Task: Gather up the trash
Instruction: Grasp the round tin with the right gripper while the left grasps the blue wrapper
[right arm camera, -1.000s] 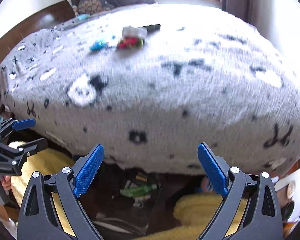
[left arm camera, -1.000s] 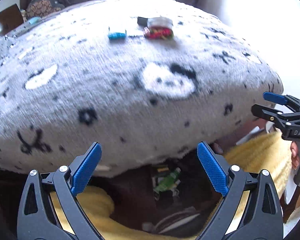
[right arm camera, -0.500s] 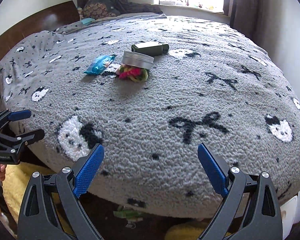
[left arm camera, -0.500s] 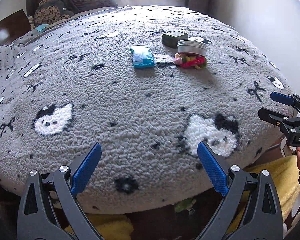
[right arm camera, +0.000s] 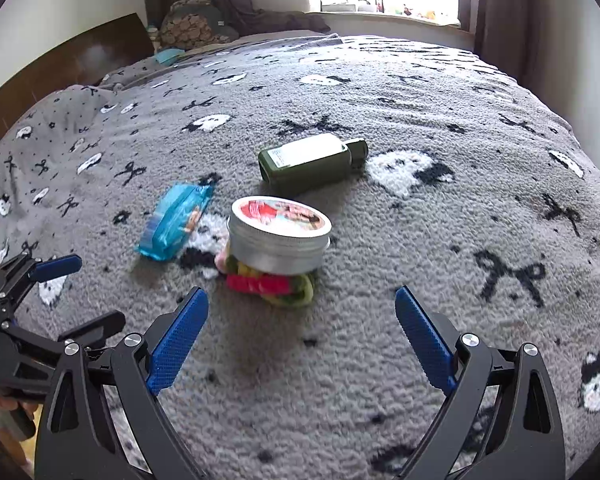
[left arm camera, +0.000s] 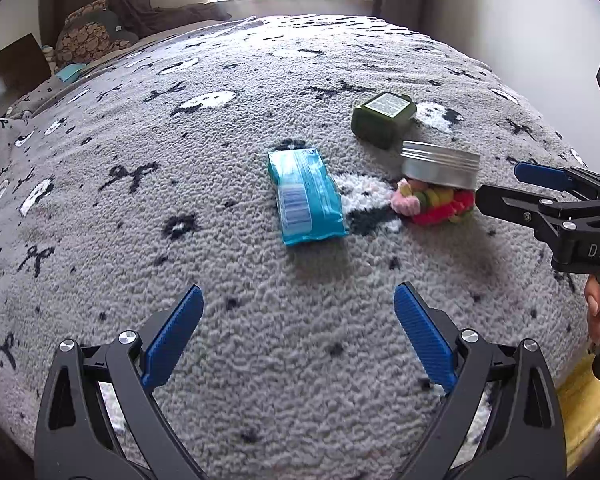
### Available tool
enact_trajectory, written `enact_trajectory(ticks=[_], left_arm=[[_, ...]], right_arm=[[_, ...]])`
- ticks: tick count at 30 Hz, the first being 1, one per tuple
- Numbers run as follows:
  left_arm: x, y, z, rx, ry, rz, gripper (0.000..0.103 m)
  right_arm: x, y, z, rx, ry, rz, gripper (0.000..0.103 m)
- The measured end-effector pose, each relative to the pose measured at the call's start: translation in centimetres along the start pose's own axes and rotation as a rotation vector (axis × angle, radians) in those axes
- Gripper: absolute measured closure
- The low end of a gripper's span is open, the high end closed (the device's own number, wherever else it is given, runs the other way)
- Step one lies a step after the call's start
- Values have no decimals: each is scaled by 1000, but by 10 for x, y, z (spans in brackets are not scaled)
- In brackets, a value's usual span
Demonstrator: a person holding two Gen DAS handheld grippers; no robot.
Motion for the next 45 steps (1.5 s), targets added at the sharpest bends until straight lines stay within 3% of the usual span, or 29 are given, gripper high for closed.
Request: enact_trajectory(ticks=[9,12,16,23,25,26,27,31,36,45], left_arm=[[23,-8,38,-23,-6,-22,12],[29,-8,49,-25,-8,-22,12],[36,-7,63,-32,-12,-34,16],[42,-7,84,-24,-37,-47,36],[42,-6,84,-22,-37,-43,43],[42,-6,82,-17,-35,-40,52],[42,-4,80,-17,-33,-37,61],[38,3,67,-31,-31,-22,65],[42,17,26,-59,28,-15,67],[47,49,-62,-84,136,13,67]], right_arm=[[21,-4,66,39,-79,81,10],[22,-5,76,64,-93,90,32],[31,-4,72,60,-56,52,32],[49,1,53,39,10,-3,32],[49,6,53,40,18,-10,32],[50,9,51,40,20,-12,32],[50,11,49,37,22,-16,32],[48,13,31,15,28,-35,32],[36,17,2,-49,46,-60,32],[15,25,-76,-70,114,-63,32]])
Point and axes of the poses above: each gripper's, at about its wrist camera, not at the fingertips, and z roughly the way its jaws point, y to its right, x to its top, the point moved 8 cm from there along z, roughly the way its jaws point, and after that the axes turned 12 degrees about y, right-handed, at the moved point
